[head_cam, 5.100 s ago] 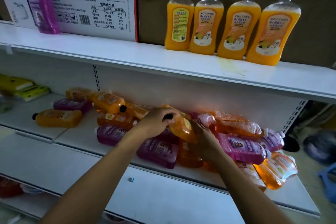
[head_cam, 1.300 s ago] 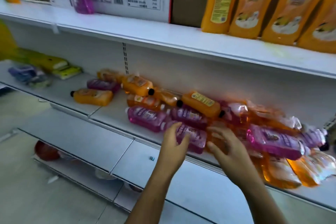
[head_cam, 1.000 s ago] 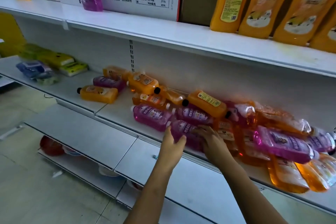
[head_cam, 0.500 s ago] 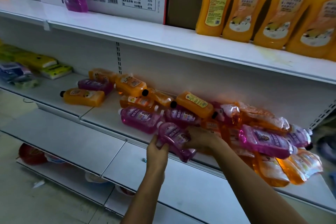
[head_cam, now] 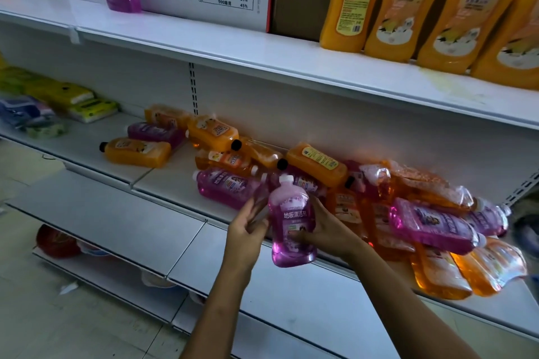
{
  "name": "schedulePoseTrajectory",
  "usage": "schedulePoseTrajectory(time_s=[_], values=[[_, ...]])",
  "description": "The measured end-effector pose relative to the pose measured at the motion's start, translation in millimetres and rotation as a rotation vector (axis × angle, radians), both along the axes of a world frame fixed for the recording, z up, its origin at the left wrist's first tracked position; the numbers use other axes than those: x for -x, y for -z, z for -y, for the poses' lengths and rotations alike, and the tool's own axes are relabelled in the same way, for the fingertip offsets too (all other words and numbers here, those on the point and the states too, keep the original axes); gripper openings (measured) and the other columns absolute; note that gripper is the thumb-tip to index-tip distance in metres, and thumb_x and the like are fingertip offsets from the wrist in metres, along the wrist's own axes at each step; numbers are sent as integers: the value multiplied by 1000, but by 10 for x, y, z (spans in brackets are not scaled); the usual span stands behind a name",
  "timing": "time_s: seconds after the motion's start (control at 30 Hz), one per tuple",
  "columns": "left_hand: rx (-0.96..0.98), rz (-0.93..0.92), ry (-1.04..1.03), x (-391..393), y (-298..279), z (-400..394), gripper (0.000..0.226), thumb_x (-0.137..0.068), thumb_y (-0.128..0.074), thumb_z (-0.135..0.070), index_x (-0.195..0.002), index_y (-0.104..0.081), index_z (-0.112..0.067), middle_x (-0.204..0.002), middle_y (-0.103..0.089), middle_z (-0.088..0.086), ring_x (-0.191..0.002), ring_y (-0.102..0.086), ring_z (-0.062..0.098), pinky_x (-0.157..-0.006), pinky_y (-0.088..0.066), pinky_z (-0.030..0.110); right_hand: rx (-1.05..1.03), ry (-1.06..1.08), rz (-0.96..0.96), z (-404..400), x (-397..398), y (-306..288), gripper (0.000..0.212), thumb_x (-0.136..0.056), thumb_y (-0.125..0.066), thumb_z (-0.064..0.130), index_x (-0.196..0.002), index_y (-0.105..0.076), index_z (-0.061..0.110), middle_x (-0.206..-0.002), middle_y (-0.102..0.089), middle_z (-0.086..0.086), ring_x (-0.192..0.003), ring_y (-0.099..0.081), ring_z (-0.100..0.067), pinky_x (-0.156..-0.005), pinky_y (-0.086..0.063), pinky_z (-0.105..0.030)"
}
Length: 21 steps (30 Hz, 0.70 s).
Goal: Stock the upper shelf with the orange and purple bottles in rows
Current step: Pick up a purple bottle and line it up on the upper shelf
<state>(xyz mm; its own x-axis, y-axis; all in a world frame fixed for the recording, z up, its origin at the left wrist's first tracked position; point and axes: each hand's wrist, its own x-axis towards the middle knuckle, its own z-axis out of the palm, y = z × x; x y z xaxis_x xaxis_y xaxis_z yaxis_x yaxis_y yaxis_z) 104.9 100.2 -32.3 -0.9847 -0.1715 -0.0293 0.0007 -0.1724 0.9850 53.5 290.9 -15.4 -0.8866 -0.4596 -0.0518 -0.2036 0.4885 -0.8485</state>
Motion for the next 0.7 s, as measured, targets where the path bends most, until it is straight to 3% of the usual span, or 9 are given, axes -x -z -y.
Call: schedulePoseTrajectory(time_s=[0.17,0.27,0.4,0.57,0.7], values=[[139,-83,221,-105,-45,0,65,-91,-66,-41,-145,-33,-54,-142,-50,-22,-127,-52,4,-97,-53,28,264,99,32,157,1,6,82,-80,-81,38,-145,-31,40,-129,-62,14,-120,-61,-6,-93,-56,-28],[259,-91,217,-106,-96,44,77,-90,-68,-40,-147,-19,-56,-148,-42,-16,-131,-49,8,-107,-47,37,376,139,19,346,43,-56,85,-76,-83,38,-145,-34,36,-127,-64,8,-120,-63,-15,-91,-58,-35],[253,-117,172,-98,-209,284,88,-88,-73,-30,-143,-12,-60,-142,-40,-22,-125,-50,1,-89,-50,12,339,105,-43,720,86,-238,83,-75,-82,47,-144,-36,38,-130,-61,8,-120,-62,-11,-94,-57,-35],[146,-160,8,-190,-404,776,89,-81,-78,-29,-140,-20,-64,-136,-52,-19,-116,-60,1,-84,-53,15,245,57,-201,1288,143,-553,46,-89,-64,57,-130,-43,57,-125,-61,24,-113,-62,2,-98,-54,-32],[109,-198,-76,-279,-538,1279,86,-79,-82,-30,-141,-30,-59,-134,-58,-16,-118,-61,4,-89,-56,24,245,-52,-198,1790,180,-732,48,-94,-62,48,-138,-43,49,-129,-60,24,-117,-60,1,-101,-53,-34]])
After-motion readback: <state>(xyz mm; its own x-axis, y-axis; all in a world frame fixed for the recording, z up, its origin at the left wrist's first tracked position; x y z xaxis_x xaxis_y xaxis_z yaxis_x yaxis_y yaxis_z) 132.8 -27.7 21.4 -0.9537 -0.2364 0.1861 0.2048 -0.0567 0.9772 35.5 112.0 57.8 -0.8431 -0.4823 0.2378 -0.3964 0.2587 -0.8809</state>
